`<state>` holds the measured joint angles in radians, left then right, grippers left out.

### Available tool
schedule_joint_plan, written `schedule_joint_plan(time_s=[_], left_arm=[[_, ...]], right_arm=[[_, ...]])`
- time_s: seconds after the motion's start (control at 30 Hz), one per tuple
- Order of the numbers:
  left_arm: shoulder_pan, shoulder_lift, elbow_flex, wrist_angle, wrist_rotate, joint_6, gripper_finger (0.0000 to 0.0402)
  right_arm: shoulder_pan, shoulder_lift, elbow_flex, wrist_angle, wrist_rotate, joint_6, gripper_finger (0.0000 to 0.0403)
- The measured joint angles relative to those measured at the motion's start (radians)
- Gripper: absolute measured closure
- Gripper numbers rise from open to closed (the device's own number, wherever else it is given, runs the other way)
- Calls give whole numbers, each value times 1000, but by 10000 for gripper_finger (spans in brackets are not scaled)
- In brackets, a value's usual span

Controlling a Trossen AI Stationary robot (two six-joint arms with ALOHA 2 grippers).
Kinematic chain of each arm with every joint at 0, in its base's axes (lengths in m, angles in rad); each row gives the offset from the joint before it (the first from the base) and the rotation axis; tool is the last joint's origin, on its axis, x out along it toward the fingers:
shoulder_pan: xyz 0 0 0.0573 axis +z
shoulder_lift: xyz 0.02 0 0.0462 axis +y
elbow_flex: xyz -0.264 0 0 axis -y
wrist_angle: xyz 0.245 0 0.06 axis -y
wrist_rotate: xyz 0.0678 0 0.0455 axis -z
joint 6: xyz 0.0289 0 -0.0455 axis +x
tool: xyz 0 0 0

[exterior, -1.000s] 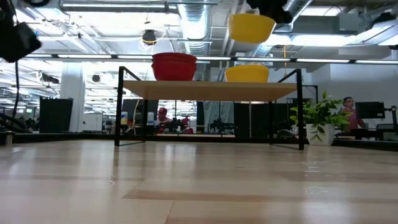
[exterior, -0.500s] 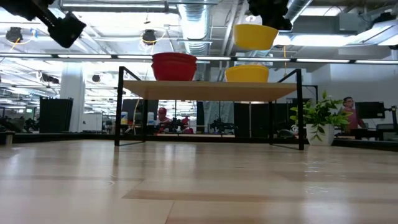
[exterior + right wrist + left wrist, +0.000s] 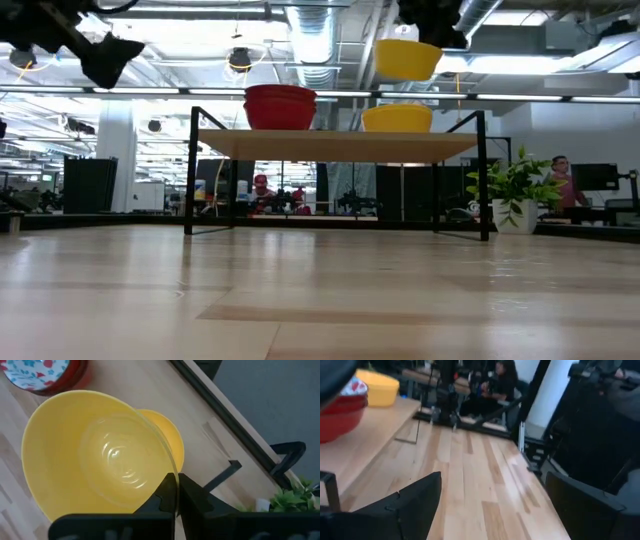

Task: Pick & Place Mini bowls
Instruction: Stack the yellow bowl on the yellow bowl on the shelf

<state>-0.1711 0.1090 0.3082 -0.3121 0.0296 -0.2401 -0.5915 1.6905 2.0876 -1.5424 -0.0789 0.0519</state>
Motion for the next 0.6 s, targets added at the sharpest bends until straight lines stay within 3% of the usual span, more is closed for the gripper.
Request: schedule_joint_plan(time_s=[0.17,0.6], left_arm=[[0,-7,-85,140,-85,-2,46],[-1,3,-147,201,-34,-29,46]], right_arm=[[0,36,0,10,1,16,403],[-56,173,0,12,-77,-61,403]])
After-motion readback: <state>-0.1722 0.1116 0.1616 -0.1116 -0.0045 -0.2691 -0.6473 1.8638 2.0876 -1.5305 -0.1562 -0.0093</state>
